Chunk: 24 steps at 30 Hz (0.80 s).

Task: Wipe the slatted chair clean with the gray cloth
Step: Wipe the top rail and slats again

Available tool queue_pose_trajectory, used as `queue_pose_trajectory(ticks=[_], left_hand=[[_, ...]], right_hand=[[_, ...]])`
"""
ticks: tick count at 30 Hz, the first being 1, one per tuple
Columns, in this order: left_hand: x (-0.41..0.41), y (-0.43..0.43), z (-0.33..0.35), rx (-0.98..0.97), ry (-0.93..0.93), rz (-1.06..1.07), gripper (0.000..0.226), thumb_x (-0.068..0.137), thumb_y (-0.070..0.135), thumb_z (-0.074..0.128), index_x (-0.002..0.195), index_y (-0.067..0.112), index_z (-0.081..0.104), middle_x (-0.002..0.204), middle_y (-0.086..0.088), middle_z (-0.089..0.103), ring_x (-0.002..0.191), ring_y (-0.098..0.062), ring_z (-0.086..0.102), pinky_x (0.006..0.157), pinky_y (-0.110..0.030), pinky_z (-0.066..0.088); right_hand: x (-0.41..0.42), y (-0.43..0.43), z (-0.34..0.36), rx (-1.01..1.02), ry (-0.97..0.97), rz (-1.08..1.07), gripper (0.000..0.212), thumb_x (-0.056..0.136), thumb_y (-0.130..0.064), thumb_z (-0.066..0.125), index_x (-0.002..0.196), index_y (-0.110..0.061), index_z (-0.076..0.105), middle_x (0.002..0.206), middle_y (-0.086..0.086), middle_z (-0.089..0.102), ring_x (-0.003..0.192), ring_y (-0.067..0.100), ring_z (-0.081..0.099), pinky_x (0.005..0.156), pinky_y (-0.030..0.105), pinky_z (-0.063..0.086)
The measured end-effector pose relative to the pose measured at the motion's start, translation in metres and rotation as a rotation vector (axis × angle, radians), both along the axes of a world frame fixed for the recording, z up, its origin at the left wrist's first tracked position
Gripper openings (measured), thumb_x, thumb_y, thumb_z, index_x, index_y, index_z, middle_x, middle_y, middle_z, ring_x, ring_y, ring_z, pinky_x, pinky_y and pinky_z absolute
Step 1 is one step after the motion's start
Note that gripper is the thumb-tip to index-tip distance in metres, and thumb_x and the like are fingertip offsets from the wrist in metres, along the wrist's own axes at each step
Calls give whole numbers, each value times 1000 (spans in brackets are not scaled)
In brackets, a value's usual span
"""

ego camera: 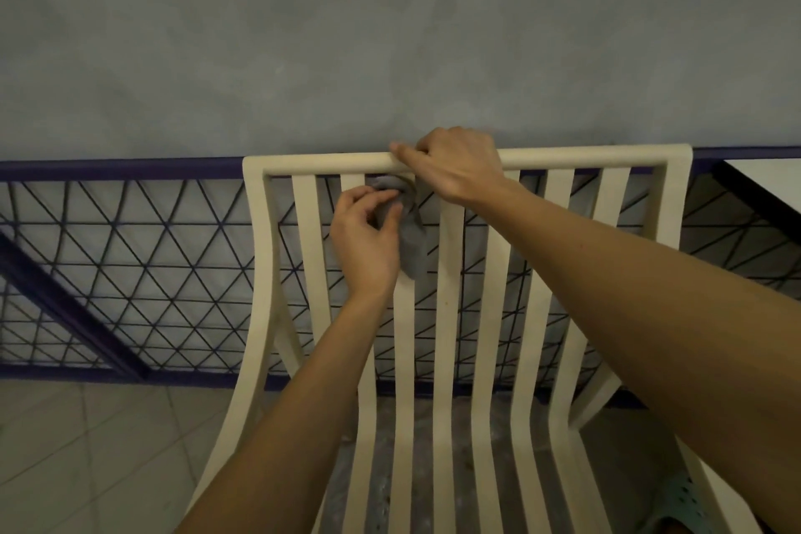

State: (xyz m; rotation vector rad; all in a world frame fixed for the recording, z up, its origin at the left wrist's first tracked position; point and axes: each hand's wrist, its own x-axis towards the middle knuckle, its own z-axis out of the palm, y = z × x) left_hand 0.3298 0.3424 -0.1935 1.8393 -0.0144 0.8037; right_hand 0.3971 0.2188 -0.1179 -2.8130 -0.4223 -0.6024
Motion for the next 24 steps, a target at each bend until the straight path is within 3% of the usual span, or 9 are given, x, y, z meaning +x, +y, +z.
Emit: queue_pose_trajectory(ticks=[9, 16, 20, 24], left_hand=[[-15, 9, -44, 297, 42, 4, 20, 84, 8, 70, 103, 16, 73, 111, 0, 55, 100, -8, 54, 91, -13, 44], [-26, 17, -81, 319, 97, -25, 16, 83, 10, 72, 97, 16, 74, 110, 2, 55, 100, -8, 55, 92, -12, 43], [-33, 20, -103, 337, 157, -42, 14, 82, 10, 73, 94, 17, 74, 108, 4, 56, 97, -8, 57, 85, -1, 37], [-47, 27, -121, 477, 257, -93, 18, 87, 10, 65, 97, 23, 73, 108, 9, 53, 91, -2, 48, 77, -9, 36]], right_hand=[[0, 0, -2, -25, -20, -8, 60, 94, -67, 27, 62, -21, 49, 60, -1, 51, 58, 18, 47, 59, 32, 31], [3, 0, -5, -32, -46, -21, 61, 93, -68, 27, 63, -21, 52, 59, -1, 50, 59, 19, 49, 60, 32, 36], [4, 0, -6, -14, -50, -23, 62, 93, -68, 29, 63, -20, 53, 58, -2, 49, 57, 17, 47, 58, 30, 34], [5, 0, -6, -17, -48, -28, 62, 93, -69, 28, 63, -20, 54, 58, -2, 49, 57, 17, 48, 58, 30, 34]])
